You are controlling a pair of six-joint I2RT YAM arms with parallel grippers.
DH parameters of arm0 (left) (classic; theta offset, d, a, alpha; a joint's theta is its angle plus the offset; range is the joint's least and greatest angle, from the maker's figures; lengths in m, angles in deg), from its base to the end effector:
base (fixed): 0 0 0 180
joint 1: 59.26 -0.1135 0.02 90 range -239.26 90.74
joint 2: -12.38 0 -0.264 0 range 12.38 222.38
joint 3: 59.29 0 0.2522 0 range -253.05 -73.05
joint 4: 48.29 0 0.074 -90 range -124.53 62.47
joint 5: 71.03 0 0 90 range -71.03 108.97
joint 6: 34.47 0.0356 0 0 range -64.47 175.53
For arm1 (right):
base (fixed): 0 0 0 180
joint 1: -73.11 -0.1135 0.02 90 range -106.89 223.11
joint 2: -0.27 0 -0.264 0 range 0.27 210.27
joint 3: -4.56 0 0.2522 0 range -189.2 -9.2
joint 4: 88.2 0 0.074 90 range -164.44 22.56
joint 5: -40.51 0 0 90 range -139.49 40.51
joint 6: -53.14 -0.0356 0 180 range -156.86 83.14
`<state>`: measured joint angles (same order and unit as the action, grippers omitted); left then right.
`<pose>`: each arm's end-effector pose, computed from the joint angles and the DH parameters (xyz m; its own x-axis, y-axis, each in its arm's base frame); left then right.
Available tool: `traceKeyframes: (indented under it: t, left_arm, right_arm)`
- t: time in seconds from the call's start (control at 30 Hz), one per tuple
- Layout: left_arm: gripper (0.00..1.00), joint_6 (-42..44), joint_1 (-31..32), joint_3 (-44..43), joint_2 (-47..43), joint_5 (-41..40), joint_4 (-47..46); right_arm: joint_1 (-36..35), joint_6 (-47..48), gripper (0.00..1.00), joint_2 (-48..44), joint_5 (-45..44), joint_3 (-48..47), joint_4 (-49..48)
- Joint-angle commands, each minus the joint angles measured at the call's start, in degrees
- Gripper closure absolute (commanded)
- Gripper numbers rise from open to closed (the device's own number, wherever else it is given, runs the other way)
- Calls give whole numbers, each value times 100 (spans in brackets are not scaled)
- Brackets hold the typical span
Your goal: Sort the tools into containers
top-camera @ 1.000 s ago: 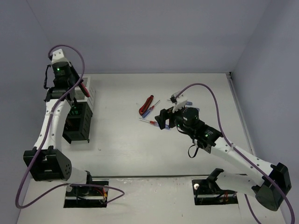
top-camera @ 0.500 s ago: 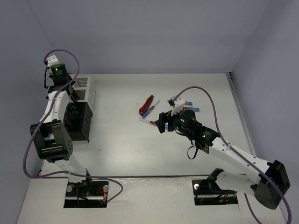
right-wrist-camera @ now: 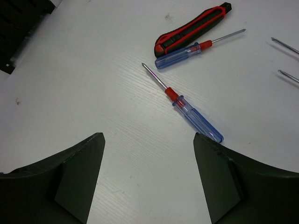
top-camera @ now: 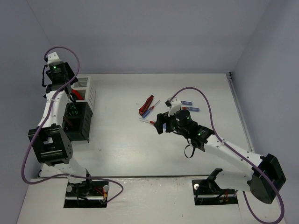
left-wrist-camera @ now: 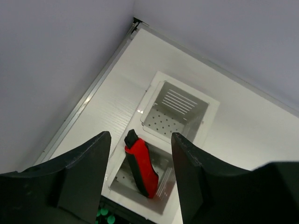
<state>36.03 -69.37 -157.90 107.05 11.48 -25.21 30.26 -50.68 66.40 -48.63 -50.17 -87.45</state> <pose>0.3894 0.0741 0.3581 -0.2057 -0.3729 -0.9048 -0.3861 0.8805 -0.2751 0.1958 0.1823 0.2820 -0.3148 0.0337 -0.9485 -0.6339 0.7363 0.2366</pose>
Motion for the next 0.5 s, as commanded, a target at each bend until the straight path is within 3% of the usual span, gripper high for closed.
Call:
traceKeyframes:
  t: [0.0,0.23,0.47]
  left_arm:
    - [49,531,595,-686,-827,241,740]
    - [49,690,1937,-1228,-547,1016,1551]
    - [48,1110,3300,-2670,1021,1094,2682]
  right_arm:
    - [-30,-361,27,-118,-388,100,-335]
    - [-30,-746,29,-463,-793,400,-44]
    - [-30,-892,29,-857,-876,649,197]
